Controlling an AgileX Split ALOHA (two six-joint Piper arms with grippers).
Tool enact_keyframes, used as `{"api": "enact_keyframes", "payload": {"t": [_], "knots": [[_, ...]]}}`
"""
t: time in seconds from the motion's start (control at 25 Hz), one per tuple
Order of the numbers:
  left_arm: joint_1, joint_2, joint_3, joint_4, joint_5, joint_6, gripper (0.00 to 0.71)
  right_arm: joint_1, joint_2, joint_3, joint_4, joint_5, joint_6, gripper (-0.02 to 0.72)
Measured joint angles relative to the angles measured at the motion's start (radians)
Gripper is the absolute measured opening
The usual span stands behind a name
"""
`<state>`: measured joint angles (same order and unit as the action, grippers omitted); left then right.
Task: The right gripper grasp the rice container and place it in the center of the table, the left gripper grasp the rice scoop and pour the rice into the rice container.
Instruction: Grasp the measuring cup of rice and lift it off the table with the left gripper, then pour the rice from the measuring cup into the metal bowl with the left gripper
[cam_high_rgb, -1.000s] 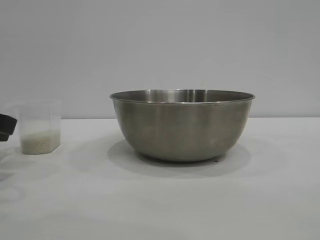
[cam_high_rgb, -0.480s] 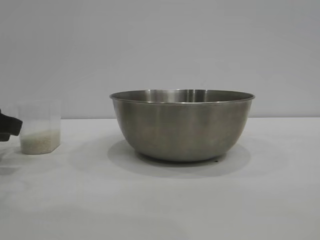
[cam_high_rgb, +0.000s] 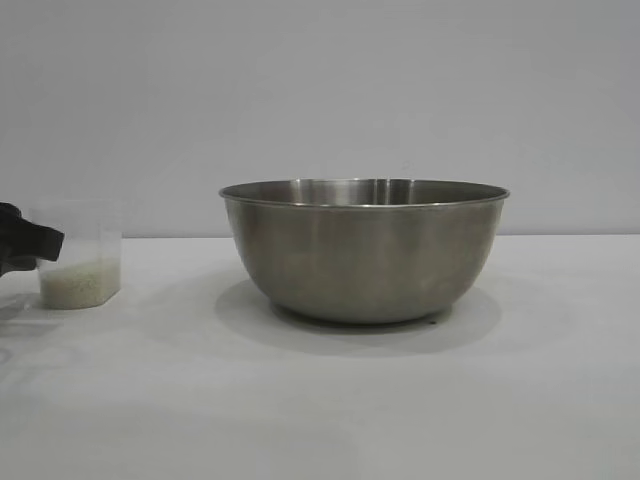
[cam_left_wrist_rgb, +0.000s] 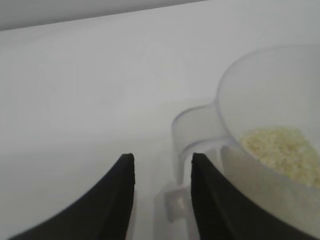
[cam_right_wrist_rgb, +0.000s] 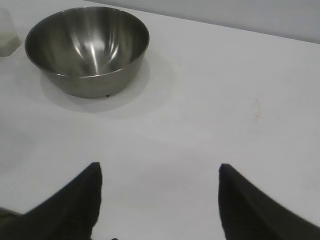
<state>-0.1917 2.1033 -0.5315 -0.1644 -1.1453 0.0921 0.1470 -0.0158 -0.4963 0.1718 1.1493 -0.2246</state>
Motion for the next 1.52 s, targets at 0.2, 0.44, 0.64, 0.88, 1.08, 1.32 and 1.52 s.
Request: {"api": "enact_keyframes", "payload": {"t": [0.2,0.44,0.64,0.88,1.08,1.32,1.52], "knots": [[0.021,0.001,-0.02,0.059,0.0,0.0,0.157,0.0,0.0,0.0,0.0,0.0,0.0,0.422],[0.02,0.001,-0.041,0.185,0.0,0.0,0.0,0.0,0.0,0.0,0.0,0.0,0.0,0.422],[0.023,-0.033,-0.06,0.232,0.012,0.0,0.0,0.0,0.0,0.0,0.0,0.0,0.0,0.422],[0.022,-0.194,-0.1,0.368,0.017,0.042,0.0,0.0,0.0,0.0,0.0,0.0,0.0,0.422],[-0.002,-0.299,-0.189,0.505,0.023,0.158,0.0,0.0,0.0,0.0,0.0,0.0,0.0,0.422],[-0.077,-0.315,-0.306,0.624,0.156,0.395,0.0,0.0,0.0,0.0,0.0,0.0,0.0,0.422],[-0.145,-0.315,-0.374,0.701,0.283,0.642,0.0,0.0,0.0,0.0,0.0,0.0,0.0,0.422]]}}
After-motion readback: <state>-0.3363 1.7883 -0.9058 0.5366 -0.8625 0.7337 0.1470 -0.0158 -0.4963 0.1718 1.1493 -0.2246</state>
